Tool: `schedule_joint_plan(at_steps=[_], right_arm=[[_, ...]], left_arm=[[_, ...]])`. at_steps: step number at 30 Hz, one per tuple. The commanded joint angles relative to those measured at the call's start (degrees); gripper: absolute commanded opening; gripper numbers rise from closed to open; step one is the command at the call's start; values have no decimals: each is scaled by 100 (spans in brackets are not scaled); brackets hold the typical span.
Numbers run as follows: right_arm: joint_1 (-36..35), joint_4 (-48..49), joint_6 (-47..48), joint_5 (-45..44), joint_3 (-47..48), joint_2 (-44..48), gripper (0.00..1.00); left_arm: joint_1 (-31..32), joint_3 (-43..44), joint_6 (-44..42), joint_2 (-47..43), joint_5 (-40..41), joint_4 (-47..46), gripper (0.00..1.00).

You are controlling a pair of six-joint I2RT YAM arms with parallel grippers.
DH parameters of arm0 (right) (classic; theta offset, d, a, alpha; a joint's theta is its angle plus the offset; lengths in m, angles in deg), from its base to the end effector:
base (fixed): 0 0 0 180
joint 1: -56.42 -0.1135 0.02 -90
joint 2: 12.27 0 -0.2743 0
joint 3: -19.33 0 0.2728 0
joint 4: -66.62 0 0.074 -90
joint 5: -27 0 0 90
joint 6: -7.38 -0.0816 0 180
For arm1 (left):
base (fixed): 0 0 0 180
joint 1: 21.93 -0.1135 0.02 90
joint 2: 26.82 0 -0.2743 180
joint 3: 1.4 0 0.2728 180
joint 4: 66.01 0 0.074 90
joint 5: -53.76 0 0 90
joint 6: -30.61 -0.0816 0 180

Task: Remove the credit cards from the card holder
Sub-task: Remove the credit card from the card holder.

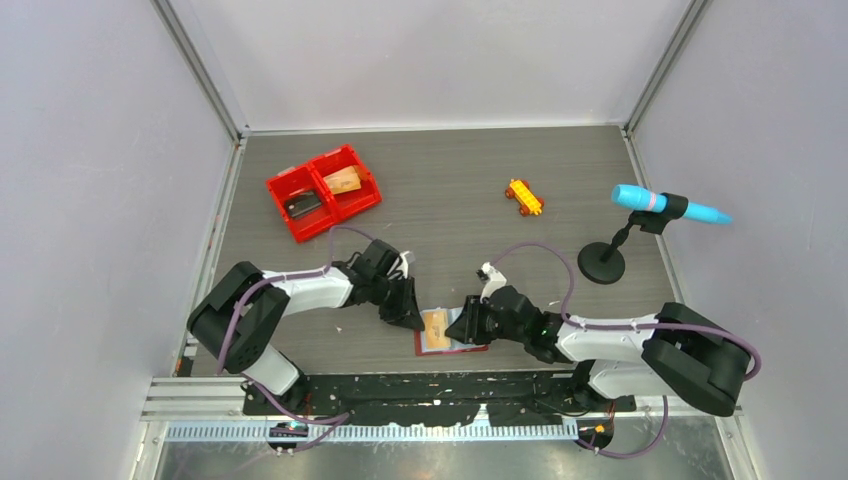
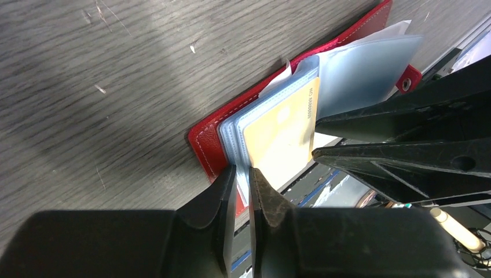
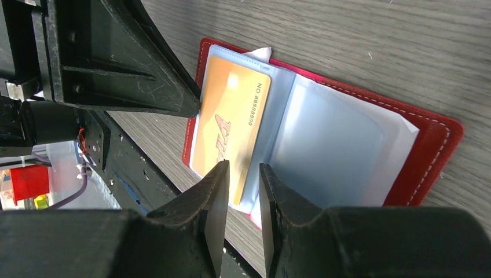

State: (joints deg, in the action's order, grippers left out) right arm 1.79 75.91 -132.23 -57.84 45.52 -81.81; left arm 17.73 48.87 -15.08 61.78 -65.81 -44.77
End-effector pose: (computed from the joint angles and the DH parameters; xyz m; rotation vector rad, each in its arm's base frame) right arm 0.1394 0.2090 0.0963 -0.1621 2.3896 1.0699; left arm 0.2058 -0.2229 0.0935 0.0900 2.8934 -1.0918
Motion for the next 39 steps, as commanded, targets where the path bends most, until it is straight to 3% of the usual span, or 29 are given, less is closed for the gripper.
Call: schedule_joint_plan(at_steps=[1, 10, 17, 39], right_arm=[[12, 503, -76, 130, -16, -189, 33], [27, 1142, -275, 244, -207, -373, 29], [94, 1240, -371, 190, -372, -162, 6], [269, -382, -102, -80, -645, 1747, 5]], left_arm=[[44, -45, 9, 108, 91, -274, 15], [212, -76, 38, 153, 318, -137, 12], [261, -83, 88, 140, 356, -67, 11], [344, 117, 151, -27, 607, 332, 11]])
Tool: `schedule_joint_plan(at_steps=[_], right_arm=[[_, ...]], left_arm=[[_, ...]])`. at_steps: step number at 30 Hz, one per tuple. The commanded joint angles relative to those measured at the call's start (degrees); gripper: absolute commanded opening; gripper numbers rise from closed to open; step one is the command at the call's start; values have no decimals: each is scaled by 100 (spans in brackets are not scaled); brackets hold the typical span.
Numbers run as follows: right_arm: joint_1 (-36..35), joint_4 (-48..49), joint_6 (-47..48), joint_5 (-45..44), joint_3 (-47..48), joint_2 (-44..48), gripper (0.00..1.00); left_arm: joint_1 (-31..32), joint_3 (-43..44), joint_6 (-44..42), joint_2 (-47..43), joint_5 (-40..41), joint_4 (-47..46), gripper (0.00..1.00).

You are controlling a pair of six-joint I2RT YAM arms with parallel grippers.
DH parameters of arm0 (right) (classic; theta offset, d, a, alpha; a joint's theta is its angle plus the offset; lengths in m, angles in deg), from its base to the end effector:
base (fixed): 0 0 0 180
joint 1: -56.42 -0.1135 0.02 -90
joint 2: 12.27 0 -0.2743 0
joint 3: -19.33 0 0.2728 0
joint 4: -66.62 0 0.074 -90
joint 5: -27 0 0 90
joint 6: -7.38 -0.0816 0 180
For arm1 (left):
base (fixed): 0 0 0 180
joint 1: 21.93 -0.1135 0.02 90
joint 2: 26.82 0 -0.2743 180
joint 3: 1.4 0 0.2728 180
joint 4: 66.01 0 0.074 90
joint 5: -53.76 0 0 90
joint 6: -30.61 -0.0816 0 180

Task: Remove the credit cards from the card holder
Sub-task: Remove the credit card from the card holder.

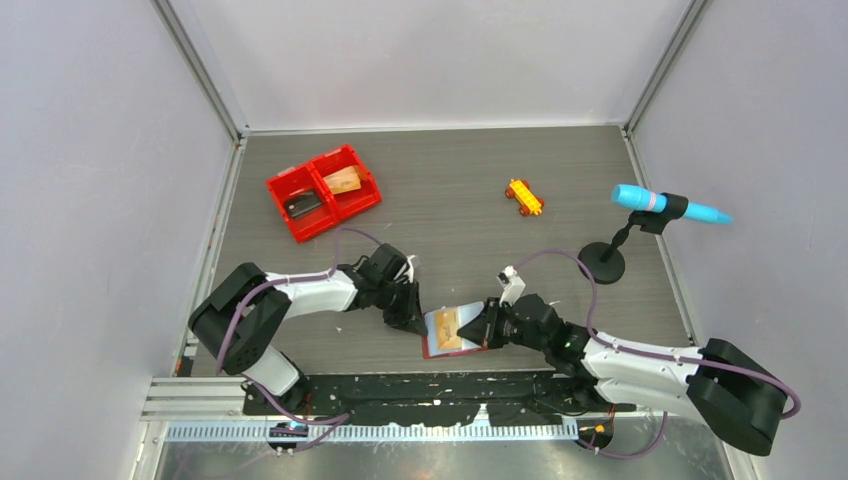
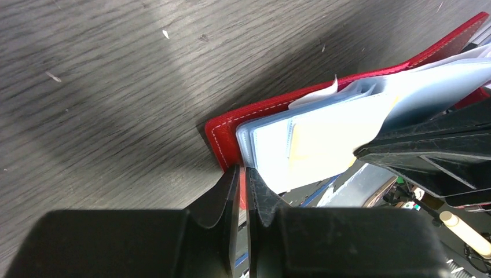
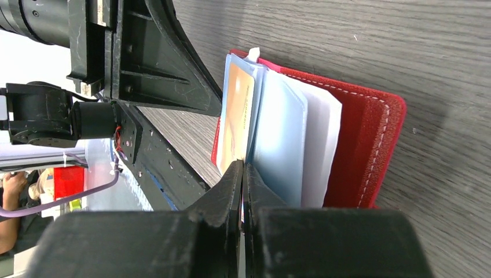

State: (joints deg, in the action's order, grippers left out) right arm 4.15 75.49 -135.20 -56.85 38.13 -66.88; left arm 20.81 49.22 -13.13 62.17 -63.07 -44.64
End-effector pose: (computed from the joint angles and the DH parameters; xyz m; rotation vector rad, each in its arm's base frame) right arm 0.1281 0.1799 0.1072 -0.0690 2.2798 1.1831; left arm 0.1976 -0.2327 0.0916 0.0980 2.9099 -1.0449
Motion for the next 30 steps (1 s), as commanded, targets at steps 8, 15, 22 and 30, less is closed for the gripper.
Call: schedule_joint_plan(at_steps=[8, 15, 22, 30], right_arm=[[40, -447, 37, -168, 136, 293, 5], [42, -67, -15, 144, 239, 2, 5], [41, 83, -57, 167, 213, -25, 5], [37, 274, -177, 201, 124, -167, 5]], left_arm=[[127, 226, -87, -158, 340, 516, 13], [274, 582, -40, -539, 408, 748, 18], [417, 682, 22, -229, 96, 207, 20], [419, 700, 40, 298, 220, -67, 17]])
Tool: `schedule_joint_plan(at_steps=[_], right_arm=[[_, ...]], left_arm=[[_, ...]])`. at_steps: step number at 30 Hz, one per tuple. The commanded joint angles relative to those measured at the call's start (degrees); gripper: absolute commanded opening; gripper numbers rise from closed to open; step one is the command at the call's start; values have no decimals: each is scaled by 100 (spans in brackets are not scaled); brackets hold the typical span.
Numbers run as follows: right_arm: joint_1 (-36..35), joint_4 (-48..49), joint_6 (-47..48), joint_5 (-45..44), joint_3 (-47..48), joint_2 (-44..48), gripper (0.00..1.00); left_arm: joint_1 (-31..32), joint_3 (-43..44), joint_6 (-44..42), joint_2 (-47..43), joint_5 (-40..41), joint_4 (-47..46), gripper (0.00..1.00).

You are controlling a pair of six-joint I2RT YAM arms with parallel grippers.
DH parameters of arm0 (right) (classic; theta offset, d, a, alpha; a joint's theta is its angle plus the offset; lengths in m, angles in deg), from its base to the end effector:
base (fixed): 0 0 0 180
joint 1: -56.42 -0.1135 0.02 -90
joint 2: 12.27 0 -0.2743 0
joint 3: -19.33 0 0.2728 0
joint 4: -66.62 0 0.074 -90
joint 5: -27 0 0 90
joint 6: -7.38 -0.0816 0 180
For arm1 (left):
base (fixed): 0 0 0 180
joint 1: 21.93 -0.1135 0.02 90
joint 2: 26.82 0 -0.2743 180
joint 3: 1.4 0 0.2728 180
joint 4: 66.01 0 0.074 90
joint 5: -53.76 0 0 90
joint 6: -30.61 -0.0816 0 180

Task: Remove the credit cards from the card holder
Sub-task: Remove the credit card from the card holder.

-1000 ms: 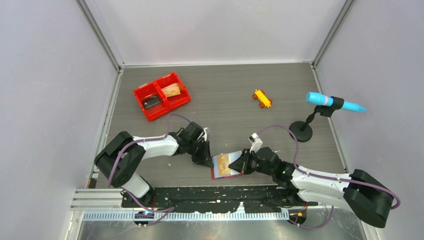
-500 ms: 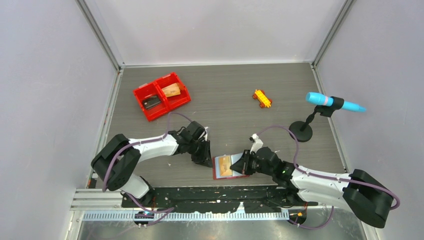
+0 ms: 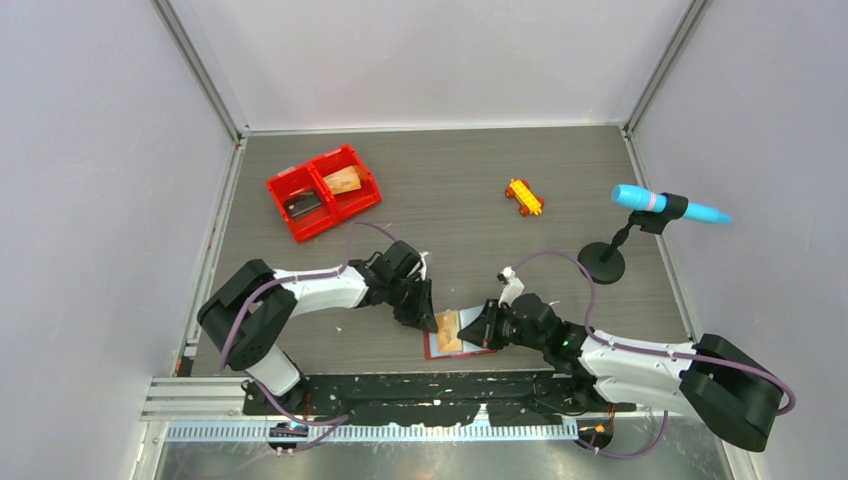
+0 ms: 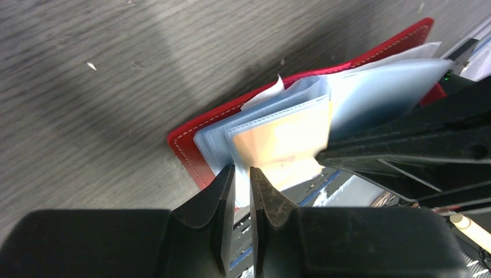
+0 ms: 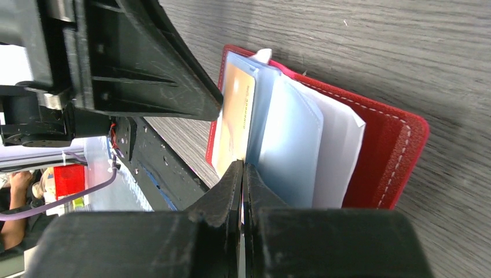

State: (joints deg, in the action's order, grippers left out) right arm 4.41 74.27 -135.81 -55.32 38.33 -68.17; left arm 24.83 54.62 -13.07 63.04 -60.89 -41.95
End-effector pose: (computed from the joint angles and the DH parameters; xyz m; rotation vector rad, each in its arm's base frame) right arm 0.1265 0.1797 0.1012 -0.0677 2.3318 1.1804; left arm 0.1976 -0.2598 0.1104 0.1922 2.8815 -1.0350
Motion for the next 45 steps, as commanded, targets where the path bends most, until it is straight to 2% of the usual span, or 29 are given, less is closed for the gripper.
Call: schedule_joint_plan(at_steps=[1, 11, 15, 18, 23, 29, 31, 35, 38, 39, 41, 45], right_arm=[[17, 433, -127, 49, 60, -45, 5], [121, 382, -86, 90, -76, 18, 5], [198, 64, -86, -18, -74, 309, 10], [236, -186, -97, -96, -122, 554, 6], [269, -447, -92, -66, -123, 866, 5], [290, -1107, -33, -221, 29, 999, 13], [321, -1116, -19, -191, 24, 1002, 7], [348, -833, -14, -2, 0, 998, 5], [349, -501, 98, 148, -48, 1064, 16], [349, -316, 133, 160, -92, 1064, 16], [386, -239, 251, 201, -67, 1011, 7], [521, -289, 217, 352, -31, 949, 5]], left_arm=[[17, 154, 41, 252, 48, -366, 16], [23, 129, -31, 374, 579, -64, 14], [26, 86, -10, 374, 678, 22, 14], [35, 58, -14, 357, 749, 117, 14], [50, 46, -21, 367, 805, 249, 14], [95, 143, 34, 365, 853, 402, 14], [111, 184, 42, 353, 877, 491, 14], [164, 203, 109, 308, 933, 571, 15], [175, 207, 189, 406, 891, 670, 15], [175, 194, 219, 422, 887, 727, 15], [175, 126, 264, 402, 954, 834, 15], [175, 20, 332, 206, 1211, 1067, 15]])
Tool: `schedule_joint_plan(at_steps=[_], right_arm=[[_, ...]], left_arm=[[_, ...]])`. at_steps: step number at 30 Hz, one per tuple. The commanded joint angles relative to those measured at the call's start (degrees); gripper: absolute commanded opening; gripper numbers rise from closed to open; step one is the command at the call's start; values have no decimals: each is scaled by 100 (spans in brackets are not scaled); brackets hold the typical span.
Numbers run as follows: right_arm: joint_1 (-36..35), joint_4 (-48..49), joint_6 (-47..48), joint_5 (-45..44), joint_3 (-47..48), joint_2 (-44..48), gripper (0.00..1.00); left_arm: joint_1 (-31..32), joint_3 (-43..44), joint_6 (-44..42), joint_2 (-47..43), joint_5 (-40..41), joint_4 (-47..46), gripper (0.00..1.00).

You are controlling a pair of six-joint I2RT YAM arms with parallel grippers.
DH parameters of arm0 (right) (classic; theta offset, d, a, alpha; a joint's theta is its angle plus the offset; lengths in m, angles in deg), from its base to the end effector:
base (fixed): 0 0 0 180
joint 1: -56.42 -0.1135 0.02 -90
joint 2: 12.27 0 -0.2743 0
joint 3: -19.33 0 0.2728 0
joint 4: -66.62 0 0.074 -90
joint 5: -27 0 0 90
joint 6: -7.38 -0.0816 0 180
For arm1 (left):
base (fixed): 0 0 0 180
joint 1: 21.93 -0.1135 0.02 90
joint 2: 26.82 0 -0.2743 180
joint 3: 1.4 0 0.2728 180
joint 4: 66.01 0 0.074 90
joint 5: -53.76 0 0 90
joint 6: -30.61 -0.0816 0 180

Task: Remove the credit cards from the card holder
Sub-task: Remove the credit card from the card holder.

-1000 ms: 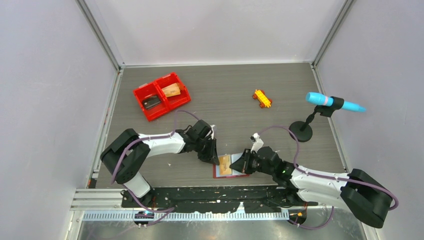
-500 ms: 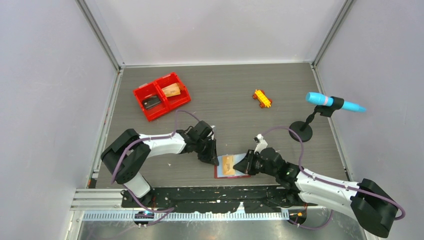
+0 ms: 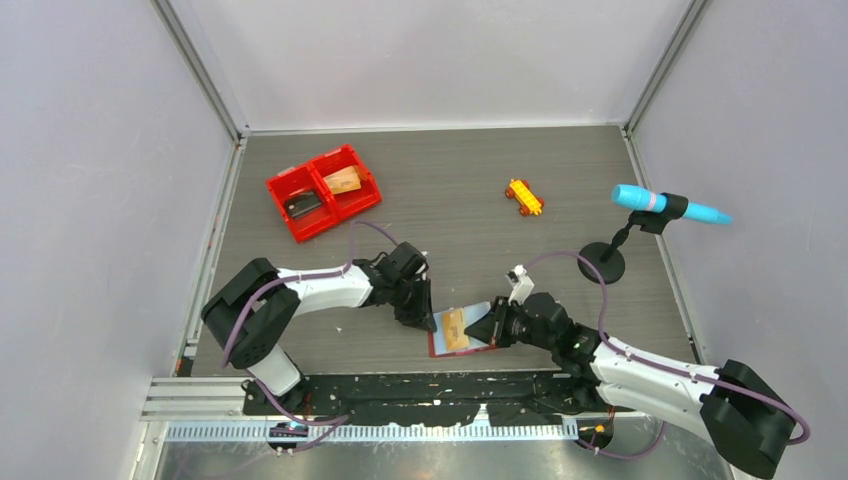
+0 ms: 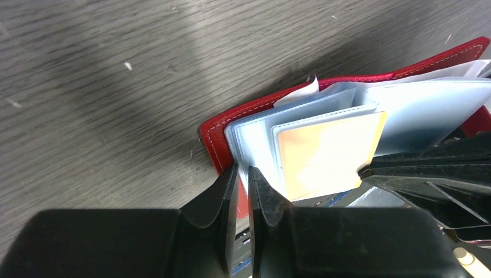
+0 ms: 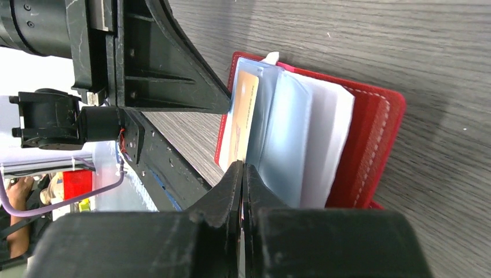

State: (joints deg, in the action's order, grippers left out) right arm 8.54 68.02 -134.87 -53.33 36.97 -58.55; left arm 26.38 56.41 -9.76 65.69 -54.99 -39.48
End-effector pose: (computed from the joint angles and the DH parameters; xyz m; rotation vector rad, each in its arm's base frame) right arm 0.1288 0.1628 0.1103 -0.0307 2.2862 1.1919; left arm 0.1993 -0.2632 0.0996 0.0902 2.9262 -0.8829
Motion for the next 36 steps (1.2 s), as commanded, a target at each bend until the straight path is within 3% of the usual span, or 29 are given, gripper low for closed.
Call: schedule_joint_plan(at_steps=[1, 9, 11, 22, 27, 33, 36], right_arm=[[119, 254, 98, 108, 118, 5, 5], [179, -175, 208, 152, 131, 76, 5], [193, -222, 233, 147, 147, 144, 10], [200, 681, -336, 444, -120, 90, 5], [197, 108, -415, 108, -18, 202, 5], [199, -26, -446, 113, 167, -141, 5], [200, -223, -463, 37, 284, -239, 5]], left_arm=[[20, -155, 11, -84, 662, 872, 15], [20, 111, -97, 57, 709, 1135, 15], [20, 155, -102, 25, 773, 1218, 15], [20, 852, -515, -331, 1006, 1885, 19], [20, 608, -403, -696, 493, 1132, 24], [20, 317, -383, -368, -385, -243, 23], [20, 294, -495, -124, -571, -361, 22]])
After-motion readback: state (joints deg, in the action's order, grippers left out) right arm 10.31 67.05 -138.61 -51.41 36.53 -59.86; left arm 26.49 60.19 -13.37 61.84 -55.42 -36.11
